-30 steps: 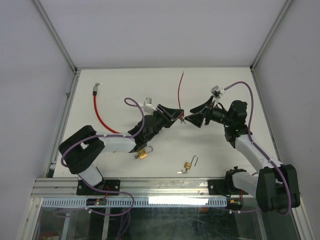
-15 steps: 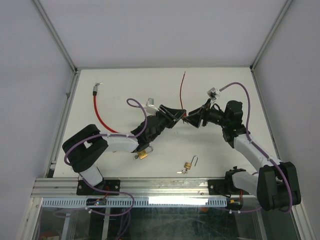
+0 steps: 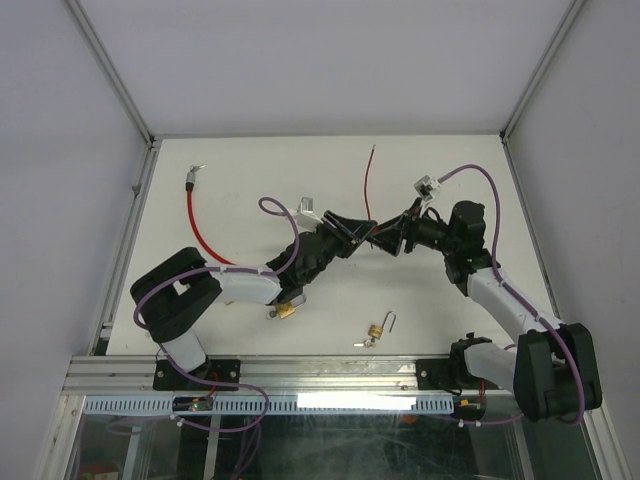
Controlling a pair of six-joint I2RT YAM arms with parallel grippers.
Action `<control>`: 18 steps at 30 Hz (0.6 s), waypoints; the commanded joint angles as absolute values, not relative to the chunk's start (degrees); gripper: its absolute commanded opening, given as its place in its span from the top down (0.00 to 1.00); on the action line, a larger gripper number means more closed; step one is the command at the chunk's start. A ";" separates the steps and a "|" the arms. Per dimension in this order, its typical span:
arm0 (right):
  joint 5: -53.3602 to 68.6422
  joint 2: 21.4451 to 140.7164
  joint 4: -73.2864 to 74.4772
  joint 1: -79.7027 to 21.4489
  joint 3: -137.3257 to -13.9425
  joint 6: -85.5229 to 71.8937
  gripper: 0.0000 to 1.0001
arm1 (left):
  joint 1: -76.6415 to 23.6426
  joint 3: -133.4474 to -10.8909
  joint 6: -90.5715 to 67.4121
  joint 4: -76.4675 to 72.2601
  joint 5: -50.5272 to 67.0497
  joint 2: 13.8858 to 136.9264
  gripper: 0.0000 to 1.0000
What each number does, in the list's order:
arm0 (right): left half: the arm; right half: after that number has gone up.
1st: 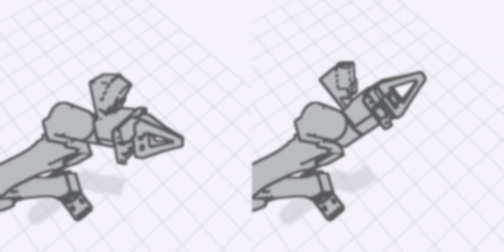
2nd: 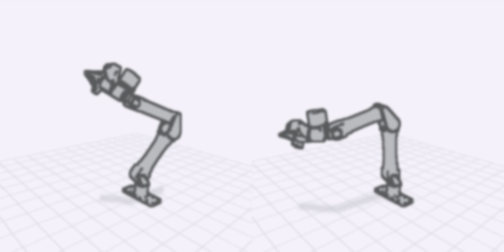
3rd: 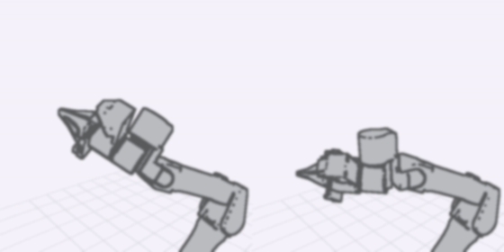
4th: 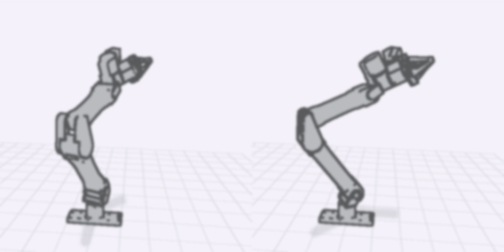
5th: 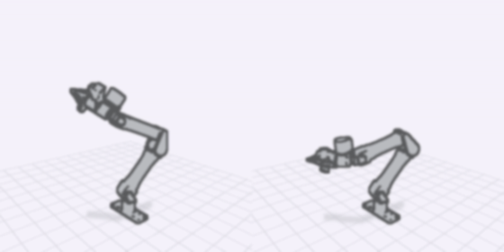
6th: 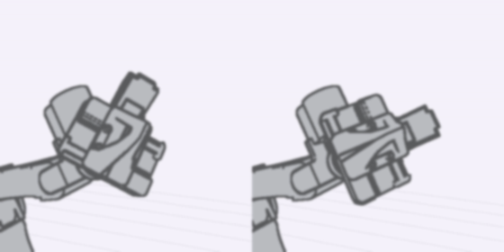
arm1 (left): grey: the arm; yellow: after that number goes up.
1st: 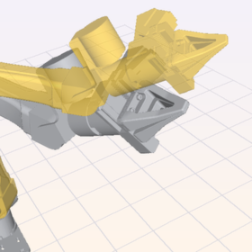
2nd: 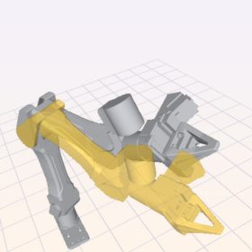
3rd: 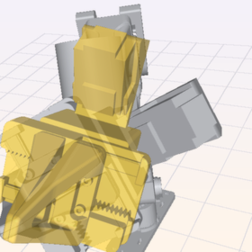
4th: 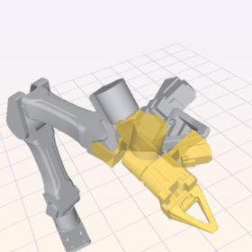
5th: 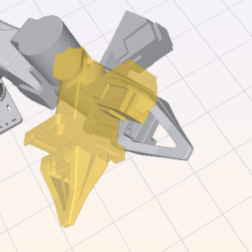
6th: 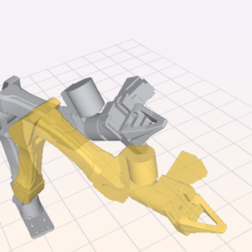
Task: Lock with the key
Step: Pick up the lock from the center of the board.
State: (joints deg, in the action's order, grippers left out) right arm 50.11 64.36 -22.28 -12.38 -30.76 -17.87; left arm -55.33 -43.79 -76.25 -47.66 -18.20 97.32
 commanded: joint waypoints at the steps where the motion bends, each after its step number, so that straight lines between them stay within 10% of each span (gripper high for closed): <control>1: 49.39 64.34 -22.58 -12.74 -33.63 -17.08 0.36 | -56.16 -46.46 -77.62 -53.82 -19.42 97.04 0.99; 18: 49.39 63.53 -18.18 -12.41 -36.08 -17.08 0.36 | -56.34 -44.26 -76.71 -52.98 -22.72 94.79 0.98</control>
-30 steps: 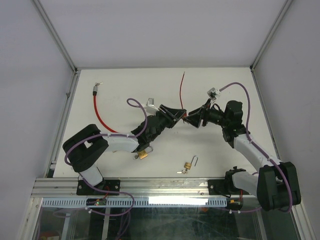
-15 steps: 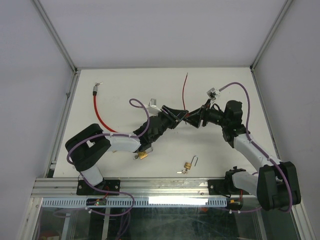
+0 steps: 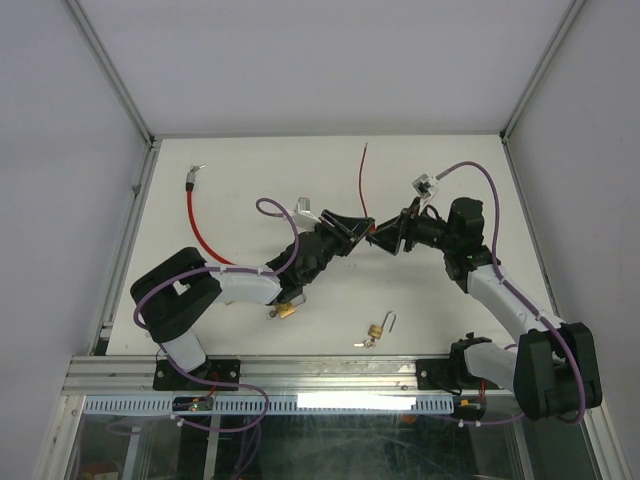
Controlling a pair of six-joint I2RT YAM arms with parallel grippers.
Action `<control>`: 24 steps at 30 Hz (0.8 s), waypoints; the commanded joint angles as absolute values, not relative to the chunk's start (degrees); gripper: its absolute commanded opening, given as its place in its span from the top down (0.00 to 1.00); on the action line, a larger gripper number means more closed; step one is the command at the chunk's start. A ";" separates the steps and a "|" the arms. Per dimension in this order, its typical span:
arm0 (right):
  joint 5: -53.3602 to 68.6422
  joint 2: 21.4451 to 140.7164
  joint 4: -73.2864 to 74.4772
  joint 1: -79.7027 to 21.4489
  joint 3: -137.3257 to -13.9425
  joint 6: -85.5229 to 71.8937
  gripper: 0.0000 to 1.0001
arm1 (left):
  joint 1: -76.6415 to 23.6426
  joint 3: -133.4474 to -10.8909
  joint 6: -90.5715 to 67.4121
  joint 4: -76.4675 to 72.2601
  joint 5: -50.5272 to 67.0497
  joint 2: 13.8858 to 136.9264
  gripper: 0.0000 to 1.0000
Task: Lock with the key
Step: Pick up the lock from the center of the board.
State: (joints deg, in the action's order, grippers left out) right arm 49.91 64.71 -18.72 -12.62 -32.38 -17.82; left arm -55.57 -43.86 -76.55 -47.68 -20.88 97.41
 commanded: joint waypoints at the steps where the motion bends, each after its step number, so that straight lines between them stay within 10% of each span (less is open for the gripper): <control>1: 49.39 63.43 -17.39 -12.22 -36.53 -17.08 0.36 | -56.34 -44.19 -76.77 -53.18 -22.68 94.76 0.98; 24: 49.39 63.26 -9.94 -10.57 -40.72 -17.08 0.36 | -56.18 -42.54 -76.42 -52.84 -23.91 93.22 0.98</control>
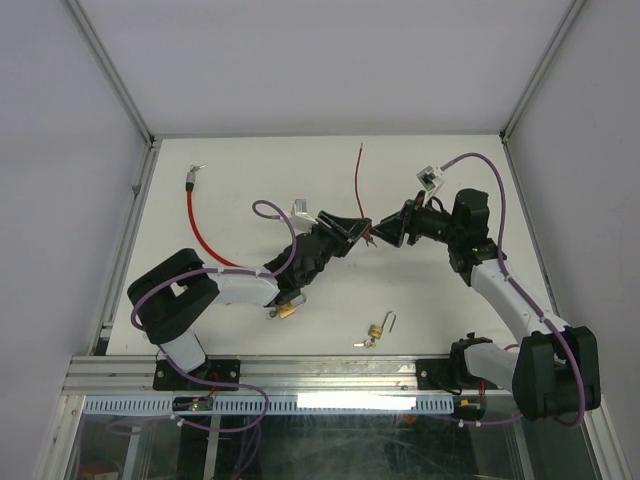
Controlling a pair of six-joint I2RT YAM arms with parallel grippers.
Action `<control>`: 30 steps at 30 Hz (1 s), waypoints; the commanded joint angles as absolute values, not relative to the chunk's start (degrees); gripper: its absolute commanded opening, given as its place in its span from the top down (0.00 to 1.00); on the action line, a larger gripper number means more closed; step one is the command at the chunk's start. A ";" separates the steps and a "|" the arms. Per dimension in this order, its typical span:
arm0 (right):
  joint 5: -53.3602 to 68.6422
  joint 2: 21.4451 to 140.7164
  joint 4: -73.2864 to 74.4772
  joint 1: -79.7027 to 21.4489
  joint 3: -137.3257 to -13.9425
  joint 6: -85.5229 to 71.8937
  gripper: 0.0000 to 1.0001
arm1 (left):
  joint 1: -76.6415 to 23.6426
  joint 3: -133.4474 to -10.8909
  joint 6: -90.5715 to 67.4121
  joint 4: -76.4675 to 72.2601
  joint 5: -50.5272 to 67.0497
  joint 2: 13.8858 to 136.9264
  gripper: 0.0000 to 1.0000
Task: Lock with the key
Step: Pick up the lock from the center of the board.
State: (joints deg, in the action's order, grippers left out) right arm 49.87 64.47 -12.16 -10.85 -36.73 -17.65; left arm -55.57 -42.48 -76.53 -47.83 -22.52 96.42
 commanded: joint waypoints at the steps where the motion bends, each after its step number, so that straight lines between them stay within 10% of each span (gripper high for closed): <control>1: 49.39 63.24 -9.60 -10.55 -40.80 -17.08 0.36 | -56.16 -42.45 -76.38 -52.73 -23.98 93.17 0.98; 26: 49.39 63.45 -9.52 -9.14 -41.42 -17.08 0.36 | -55.37 -39.14 -76.11 -52.90 -24.87 90.64 0.98; 27: 60.69 63.72 -10.21 -8.95 -41.32 -8.89 0.10 | -55.37 -38.98 -76.11 -52.96 -24.87 90.66 0.98; 30: 66.09 64.93 -11.47 -8.48 -41.59 -9.98 0.01 | -55.37 -38.72 -76.19 -53.07 -24.87 90.38 0.97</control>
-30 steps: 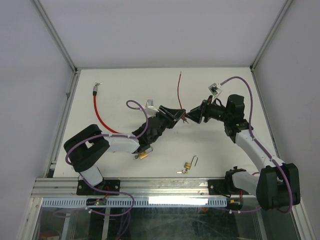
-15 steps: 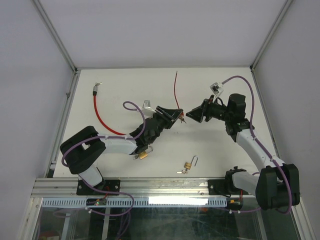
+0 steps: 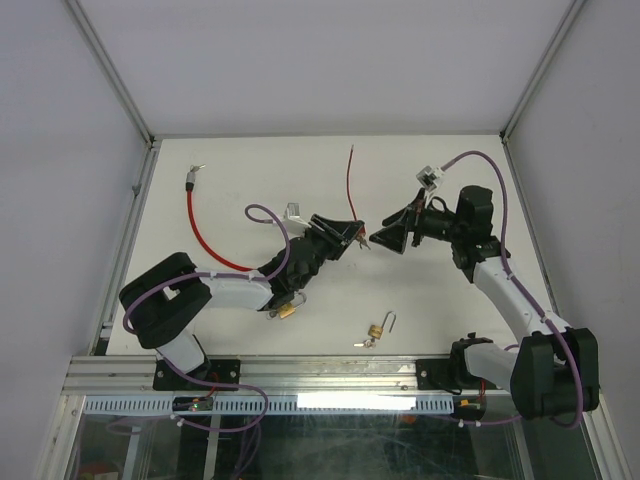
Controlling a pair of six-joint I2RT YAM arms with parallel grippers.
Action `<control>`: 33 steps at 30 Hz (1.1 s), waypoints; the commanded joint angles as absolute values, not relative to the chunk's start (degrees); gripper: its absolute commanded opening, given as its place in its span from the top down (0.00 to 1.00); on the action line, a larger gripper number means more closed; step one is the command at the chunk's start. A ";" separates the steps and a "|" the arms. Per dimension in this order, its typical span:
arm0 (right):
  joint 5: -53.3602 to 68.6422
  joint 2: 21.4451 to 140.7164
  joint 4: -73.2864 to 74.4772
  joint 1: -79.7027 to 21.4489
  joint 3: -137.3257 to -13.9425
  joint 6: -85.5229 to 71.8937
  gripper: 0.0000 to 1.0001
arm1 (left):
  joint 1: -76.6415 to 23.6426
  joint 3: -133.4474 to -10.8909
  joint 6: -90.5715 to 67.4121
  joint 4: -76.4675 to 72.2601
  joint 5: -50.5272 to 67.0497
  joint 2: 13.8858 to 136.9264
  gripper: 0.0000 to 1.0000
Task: Lock with the key
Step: Pick up the lock from the center of the board.
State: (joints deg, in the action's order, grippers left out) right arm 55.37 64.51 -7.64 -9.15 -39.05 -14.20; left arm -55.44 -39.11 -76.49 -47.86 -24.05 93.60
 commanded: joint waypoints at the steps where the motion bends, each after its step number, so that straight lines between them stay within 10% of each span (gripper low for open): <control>1: 66.04 65.21 -11.39 -8.44 -41.61 -10.01 0.01 | -55.37 -38.63 -76.20 -53.08 -24.87 90.30 0.98; 8: 63.05 64.70 -11.62 -8.45 -40.40 -9.16 0.21 | -55.35 -38.41 -76.20 -53.25 -24.75 90.12 0.98; 14: 60.06 65.94 -10.22 -9.42 -41.00 -7.91 0.81 | -55.37 -39.41 -76.38 -53.35 -23.66 91.28 0.97; 21: 56.01 65.73 -10.46 -11.95 -39.77 -7.04 0.37 | -55.37 -40.54 -76.46 -53.00 -23.17 92.38 0.98; 33: 45.90 67.76 -12.10 -16.41 -38.84 -7.21 0.46 | -55.68 -42.45 -77.26 -51.75 -23.20 93.83 0.98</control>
State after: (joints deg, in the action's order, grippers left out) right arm 49.63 67.85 -8.29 -15.62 -38.92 -7.29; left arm -55.44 -39.35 -76.58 -47.90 -23.66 93.58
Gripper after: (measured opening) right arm 0.558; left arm 0.366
